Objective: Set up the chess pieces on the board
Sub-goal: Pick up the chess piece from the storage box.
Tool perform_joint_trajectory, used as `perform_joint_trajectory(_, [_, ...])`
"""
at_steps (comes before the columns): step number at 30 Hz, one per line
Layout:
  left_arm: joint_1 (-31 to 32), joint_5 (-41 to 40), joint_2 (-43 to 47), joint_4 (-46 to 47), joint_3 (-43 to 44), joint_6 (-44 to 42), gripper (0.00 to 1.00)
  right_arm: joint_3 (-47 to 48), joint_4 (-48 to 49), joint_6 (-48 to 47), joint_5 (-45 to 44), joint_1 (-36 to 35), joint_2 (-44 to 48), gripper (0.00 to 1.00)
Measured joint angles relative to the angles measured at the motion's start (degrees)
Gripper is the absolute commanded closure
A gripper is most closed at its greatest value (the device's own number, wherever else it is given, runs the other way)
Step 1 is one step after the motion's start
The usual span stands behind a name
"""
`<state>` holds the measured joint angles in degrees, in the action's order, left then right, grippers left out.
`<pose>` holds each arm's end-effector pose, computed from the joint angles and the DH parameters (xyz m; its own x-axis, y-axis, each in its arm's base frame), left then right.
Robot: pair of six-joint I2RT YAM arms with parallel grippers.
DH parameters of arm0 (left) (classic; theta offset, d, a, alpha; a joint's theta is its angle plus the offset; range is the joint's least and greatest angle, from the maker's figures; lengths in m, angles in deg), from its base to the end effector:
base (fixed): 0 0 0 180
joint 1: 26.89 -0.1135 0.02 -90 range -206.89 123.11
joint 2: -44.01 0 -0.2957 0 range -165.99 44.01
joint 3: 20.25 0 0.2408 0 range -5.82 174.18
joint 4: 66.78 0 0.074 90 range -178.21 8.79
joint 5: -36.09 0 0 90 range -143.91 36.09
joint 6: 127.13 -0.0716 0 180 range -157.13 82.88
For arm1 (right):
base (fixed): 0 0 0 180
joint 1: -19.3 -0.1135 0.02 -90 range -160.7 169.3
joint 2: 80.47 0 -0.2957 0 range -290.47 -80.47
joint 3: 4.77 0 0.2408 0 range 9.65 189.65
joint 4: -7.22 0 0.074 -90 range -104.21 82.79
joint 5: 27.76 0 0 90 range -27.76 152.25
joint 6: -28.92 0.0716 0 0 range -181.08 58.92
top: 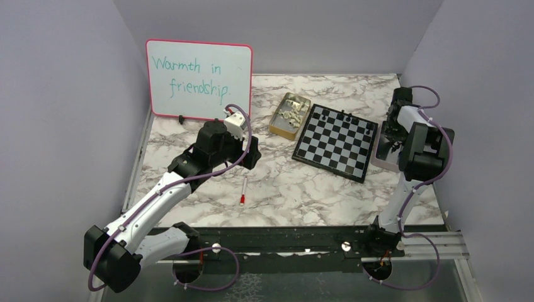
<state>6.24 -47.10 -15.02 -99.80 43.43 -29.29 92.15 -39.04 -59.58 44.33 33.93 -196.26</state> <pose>0.1926 -0.1358 0.3176 -0.4801 0.1516 -0.8640 0.5699 0.8027 -0.1758 0.4166 -0.1315 0.1729 -0.8680 0.2523 -0.4277 0.3883 0.8817 -0.2679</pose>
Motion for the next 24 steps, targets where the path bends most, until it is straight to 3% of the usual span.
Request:
perform_joint_trajectory(17, [0.0, 0.0, 0.4, 0.0, 0.0, 0.0, 0.02, -0.3, -1.8, 0.0, -0.1, -0.8, 2.9, 0.99])
perform_joint_trajectory(24, [0.0, 0.0, 0.5, 0.0, 0.0, 0.0, 0.02, -0.3, -3.4, -0.2, -2.6, -5.2, 5.6, 0.99])
